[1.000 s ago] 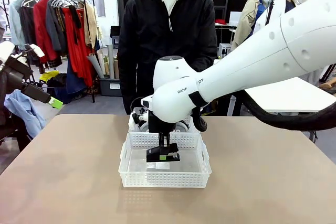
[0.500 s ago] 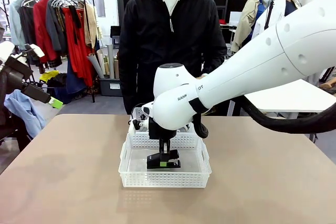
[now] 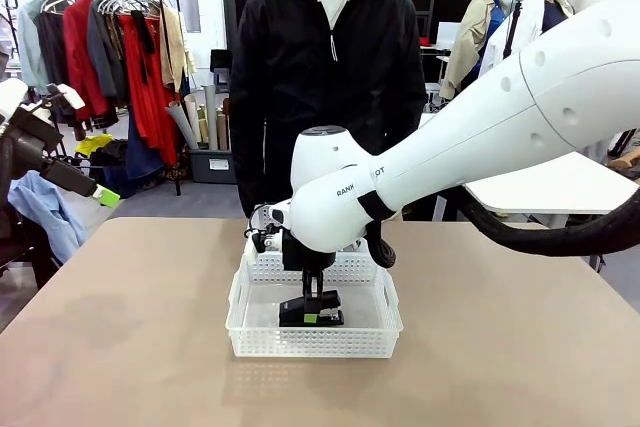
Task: Distribute items into two baskets.
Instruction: Place the picked Stapler into the Organizing basket as instructed by the person.
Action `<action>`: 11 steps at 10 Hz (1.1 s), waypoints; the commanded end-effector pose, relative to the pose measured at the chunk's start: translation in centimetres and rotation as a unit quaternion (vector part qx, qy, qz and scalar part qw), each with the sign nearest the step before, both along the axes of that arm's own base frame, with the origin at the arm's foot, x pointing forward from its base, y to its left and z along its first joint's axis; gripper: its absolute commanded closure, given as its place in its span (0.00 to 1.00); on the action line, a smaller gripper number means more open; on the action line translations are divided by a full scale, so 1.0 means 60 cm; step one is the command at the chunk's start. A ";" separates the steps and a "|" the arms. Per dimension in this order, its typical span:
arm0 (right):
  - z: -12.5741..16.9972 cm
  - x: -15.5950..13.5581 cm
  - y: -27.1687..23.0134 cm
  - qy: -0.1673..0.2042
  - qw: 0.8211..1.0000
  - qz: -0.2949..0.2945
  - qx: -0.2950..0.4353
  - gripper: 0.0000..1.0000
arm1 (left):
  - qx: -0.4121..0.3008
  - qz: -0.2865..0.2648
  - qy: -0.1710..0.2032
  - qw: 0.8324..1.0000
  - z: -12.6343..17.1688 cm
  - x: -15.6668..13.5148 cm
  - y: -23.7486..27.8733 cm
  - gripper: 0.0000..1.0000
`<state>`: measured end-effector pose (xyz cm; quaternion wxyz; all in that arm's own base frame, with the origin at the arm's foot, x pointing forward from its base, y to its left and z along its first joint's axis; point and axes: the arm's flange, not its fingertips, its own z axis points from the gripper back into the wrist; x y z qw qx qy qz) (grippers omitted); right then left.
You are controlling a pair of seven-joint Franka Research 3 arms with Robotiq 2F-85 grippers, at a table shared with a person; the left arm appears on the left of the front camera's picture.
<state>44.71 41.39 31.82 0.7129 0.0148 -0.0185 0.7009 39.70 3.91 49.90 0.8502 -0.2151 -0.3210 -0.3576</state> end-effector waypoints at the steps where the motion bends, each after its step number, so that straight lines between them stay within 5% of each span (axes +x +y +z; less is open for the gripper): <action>1: 0.012 -0.005 -0.003 -0.016 1.000 -0.004 -0.005 0.53 | -0.001 0.005 0.005 1.000 0.003 0.002 -0.001 0.00; 4: 0.063 -0.016 -0.010 -0.033 0.999 -0.004 -0.015 0.00 | -0.001 0.005 0.005 1.000 0.003 0.002 -0.001 0.00; 11: 0.173 -0.048 -0.061 -0.018 1.000 -0.019 0.005 0.00 | -0.001 0.005 0.005 1.000 0.003 0.002 -0.001 0.00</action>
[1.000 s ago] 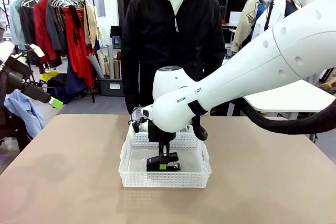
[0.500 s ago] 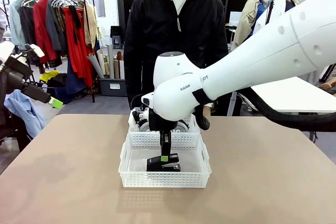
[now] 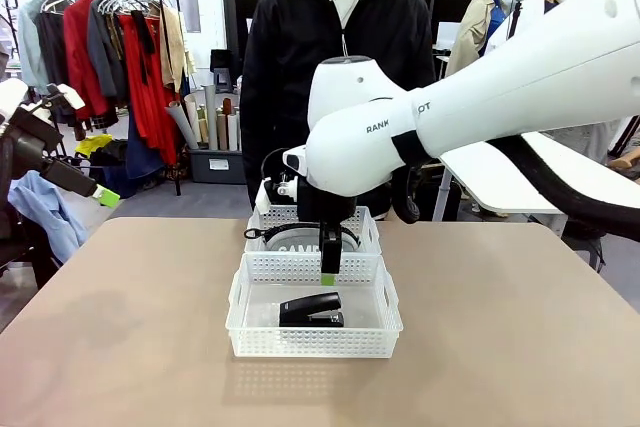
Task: Distribute items into two baskets.
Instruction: Place the picked Stapler into the Organizing basket as instructed by the person.
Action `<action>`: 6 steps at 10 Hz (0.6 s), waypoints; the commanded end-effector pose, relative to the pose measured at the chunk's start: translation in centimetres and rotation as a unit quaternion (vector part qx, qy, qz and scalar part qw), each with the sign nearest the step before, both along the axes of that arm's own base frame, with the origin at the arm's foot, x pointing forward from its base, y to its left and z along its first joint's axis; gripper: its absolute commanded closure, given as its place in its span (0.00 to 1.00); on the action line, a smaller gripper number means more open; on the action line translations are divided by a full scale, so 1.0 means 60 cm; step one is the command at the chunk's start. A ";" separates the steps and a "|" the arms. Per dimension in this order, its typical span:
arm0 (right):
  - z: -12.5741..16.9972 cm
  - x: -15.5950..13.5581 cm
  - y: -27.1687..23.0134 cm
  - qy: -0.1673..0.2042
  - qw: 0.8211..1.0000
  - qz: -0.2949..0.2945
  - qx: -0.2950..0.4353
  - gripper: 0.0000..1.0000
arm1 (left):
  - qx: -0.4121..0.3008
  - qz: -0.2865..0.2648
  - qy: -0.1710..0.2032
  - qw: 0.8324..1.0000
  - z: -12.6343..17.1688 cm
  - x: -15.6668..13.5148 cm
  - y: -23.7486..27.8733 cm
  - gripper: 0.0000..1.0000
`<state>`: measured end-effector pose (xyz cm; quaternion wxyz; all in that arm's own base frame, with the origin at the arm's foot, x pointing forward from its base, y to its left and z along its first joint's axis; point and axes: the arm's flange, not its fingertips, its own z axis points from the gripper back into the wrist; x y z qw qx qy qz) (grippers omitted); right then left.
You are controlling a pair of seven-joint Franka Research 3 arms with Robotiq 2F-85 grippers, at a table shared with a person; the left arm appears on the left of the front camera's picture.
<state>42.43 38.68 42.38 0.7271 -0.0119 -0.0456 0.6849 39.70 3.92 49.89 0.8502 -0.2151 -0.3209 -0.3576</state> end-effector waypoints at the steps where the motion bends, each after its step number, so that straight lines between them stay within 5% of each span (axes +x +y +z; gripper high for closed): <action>1: -0.008 0.005 0.007 -0.005 1.000 0.006 -0.002 0.00 | -0.001 0.005 0.004 1.000 0.003 0.002 -0.001 0.00; 6: -0.008 0.005 0.007 -0.005 1.000 0.006 -0.002 0.00 | -0.001 0.005 0.004 1.000 0.003 0.002 -0.001 0.00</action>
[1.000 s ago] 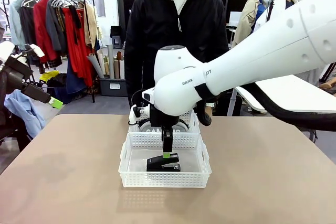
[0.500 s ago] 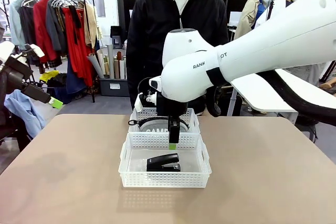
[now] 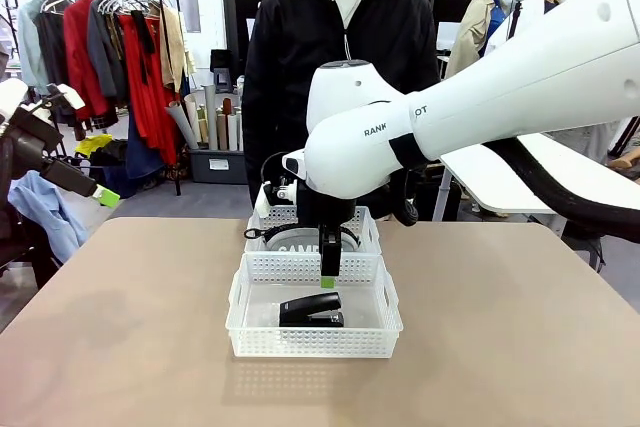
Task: Distribute items into two baskets.
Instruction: Place the picked Stapler into the Organizing basket as instructed by the person.
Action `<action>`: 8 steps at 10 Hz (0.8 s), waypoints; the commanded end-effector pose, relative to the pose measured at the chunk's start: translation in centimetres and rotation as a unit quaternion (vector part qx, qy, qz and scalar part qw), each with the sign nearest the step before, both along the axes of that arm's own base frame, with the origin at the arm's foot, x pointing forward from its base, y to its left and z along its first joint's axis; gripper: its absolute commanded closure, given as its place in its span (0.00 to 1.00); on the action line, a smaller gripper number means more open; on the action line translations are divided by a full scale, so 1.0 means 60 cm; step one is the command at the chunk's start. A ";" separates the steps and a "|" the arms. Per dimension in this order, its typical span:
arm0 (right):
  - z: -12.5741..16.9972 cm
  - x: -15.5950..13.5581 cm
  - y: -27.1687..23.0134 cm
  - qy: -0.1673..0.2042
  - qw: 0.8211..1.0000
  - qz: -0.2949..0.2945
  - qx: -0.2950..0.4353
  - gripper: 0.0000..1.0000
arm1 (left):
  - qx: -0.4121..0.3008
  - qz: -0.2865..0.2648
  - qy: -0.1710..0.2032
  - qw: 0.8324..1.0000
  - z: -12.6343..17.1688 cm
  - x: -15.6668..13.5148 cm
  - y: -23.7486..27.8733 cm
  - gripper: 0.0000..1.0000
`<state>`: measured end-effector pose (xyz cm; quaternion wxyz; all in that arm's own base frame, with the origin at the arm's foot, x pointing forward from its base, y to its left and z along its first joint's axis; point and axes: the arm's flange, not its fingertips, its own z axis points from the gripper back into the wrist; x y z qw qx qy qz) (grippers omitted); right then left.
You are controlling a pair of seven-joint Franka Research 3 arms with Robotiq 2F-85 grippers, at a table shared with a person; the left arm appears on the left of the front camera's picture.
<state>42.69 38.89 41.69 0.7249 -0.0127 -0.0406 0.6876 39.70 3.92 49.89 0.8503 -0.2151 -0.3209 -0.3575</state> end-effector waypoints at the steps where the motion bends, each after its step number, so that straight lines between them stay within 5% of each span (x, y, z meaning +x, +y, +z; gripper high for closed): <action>1: 0.004 0.001 0.004 -0.008 1.000 0.002 0.002 0.00 | -0.001 0.005 0.004 1.000 0.003 0.002 -0.001 0.00; 7: 0.001 0.000 0.000 0.000 1.000 0.000 0.000 0.00 | -0.001 0.005 0.004 1.000 0.003 0.002 -0.001 0.00; 8: 0.043 -0.014 -0.070 -0.018 0.998 -0.048 0.021 0.00 | -0.001 0.005 0.004 1.000 0.003 0.002 -0.001 0.00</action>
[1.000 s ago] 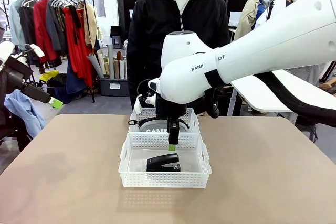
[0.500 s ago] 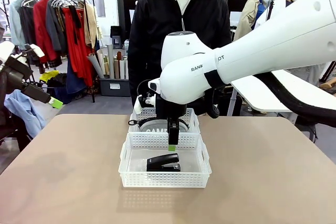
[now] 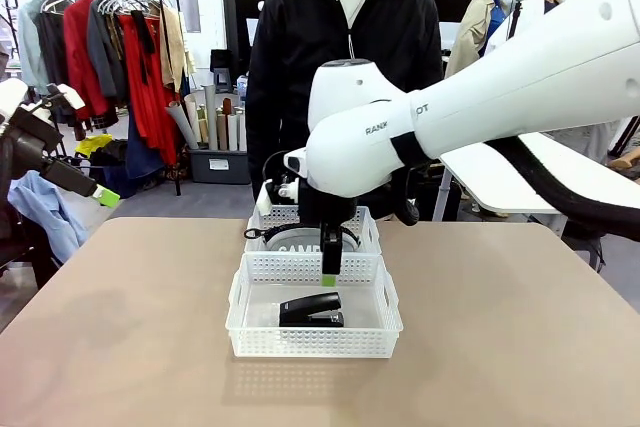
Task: Distribute items into two baskets.
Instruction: Place the picked Stapler into the Organizing basket as instructed by the person.
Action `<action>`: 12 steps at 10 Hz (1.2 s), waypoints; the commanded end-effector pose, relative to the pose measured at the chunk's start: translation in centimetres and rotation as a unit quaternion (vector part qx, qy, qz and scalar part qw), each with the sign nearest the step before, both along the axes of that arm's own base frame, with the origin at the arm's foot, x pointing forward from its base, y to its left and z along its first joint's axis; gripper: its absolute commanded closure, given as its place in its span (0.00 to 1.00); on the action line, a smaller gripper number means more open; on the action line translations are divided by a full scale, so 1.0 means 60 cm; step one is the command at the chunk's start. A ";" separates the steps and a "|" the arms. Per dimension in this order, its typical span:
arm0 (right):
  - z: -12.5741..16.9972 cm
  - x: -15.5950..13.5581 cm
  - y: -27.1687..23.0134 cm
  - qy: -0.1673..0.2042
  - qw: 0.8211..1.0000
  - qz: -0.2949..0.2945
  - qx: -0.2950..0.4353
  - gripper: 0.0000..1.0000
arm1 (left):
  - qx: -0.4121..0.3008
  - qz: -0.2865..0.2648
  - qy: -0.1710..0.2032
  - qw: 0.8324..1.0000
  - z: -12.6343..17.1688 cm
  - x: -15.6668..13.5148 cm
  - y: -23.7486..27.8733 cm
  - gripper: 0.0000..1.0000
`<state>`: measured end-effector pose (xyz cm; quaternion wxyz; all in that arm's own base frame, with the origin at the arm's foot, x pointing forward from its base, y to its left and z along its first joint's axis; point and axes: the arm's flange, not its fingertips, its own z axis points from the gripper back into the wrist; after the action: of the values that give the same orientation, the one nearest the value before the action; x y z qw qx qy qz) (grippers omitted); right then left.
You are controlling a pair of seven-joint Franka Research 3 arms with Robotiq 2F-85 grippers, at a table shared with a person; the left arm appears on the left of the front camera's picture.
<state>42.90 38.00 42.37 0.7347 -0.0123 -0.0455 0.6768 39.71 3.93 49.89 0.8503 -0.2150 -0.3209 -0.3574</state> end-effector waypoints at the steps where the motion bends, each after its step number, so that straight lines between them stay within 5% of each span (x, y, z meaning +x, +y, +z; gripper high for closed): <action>1: 0.055 -0.025 -0.123 -0.035 0.997 -0.064 0.037 0.00 | -0.001 0.004 0.004 1.000 0.003 0.002 -0.001 0.00; 4: 0.093 -0.054 -0.301 -0.052 0.977 -0.172 0.115 0.00 | -0.001 0.004 0.004 1.000 0.003 0.002 -0.001 0.00; 7: 0.125 -0.099 -0.482 -0.061 0.937 -0.264 0.222 0.00 | -0.001 0.004 0.004 1.000 0.003 0.002 -0.001 0.00; 10: 0.109 -0.101 -0.602 -0.049 0.901 -0.325 0.285 0.00 | -0.001 0.004 0.004 1.000 0.003 0.002 -0.001 0.00; 12: 0.111 -0.075 -0.658 -0.039 0.900 -0.320 0.293 0.00 | -0.001 0.004 0.004 1.000 0.003 0.002 -0.001 0.00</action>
<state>36.89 -1.12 49.25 0.8951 0.1459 -0.2485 0.3401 39.77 3.93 49.86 0.8508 -0.2145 -0.3201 -0.3573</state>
